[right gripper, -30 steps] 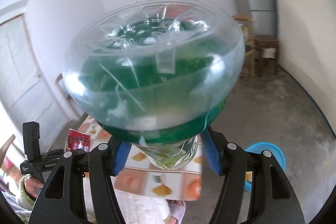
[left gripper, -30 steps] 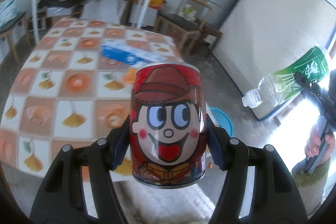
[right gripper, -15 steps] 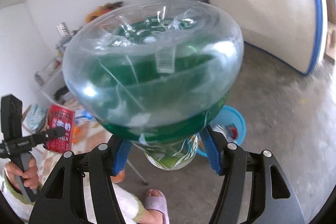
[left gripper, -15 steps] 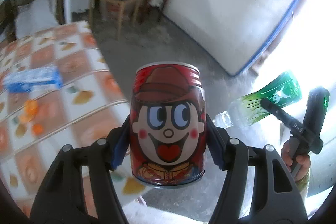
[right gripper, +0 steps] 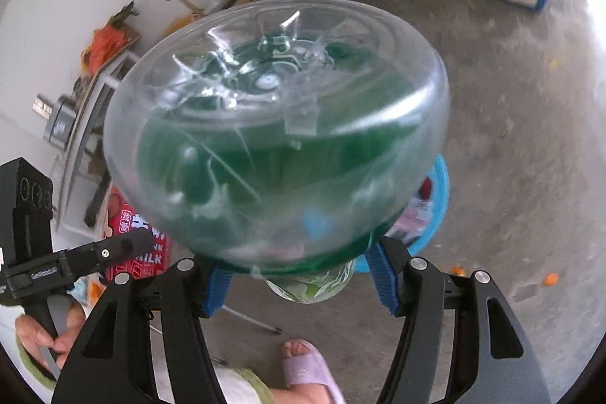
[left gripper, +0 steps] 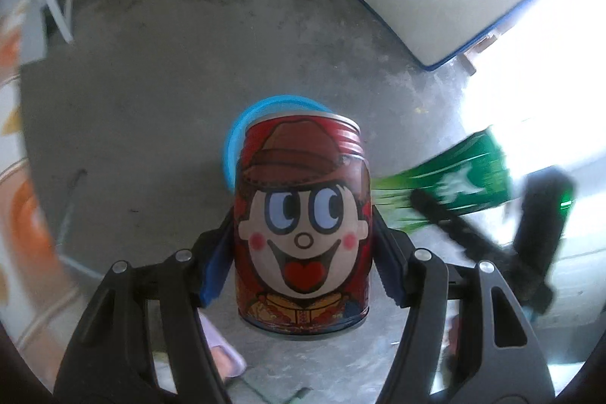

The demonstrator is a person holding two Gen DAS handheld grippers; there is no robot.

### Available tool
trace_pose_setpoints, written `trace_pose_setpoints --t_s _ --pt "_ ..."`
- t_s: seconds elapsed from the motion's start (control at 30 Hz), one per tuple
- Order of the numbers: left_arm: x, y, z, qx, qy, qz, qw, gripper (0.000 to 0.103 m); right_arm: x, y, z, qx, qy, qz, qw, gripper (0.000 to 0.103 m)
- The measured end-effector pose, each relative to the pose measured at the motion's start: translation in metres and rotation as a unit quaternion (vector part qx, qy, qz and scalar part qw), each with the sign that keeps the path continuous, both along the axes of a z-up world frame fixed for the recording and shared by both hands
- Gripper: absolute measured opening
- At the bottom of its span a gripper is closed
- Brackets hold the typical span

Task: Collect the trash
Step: 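Carry the can and bottle over the blue wastebasket and open both grippers, then move both grippers back to the table toward the orange peels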

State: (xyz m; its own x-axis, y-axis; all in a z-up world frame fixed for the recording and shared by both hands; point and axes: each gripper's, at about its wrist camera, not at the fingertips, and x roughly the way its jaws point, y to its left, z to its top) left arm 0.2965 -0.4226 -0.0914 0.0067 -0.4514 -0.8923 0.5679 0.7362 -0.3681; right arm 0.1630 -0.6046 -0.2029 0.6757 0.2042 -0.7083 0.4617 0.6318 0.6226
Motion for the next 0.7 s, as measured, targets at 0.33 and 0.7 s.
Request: trace_pose_setpoints --t_s 0.33,0.7 --pt "-0.004 0.038 0.033 -0.051 -0.043 0.014 0.9977 0.082 0.013 -0.036 -0.163 0.115 0.119 -0.081 0.983 0.074" --pt "-0.057 0.157 0.094 -0.12 -0.098 0.052 0.9866 0.082 -0.05 -0.06 -0.106 0.073 0.085 -0.074 0.991 0.074"
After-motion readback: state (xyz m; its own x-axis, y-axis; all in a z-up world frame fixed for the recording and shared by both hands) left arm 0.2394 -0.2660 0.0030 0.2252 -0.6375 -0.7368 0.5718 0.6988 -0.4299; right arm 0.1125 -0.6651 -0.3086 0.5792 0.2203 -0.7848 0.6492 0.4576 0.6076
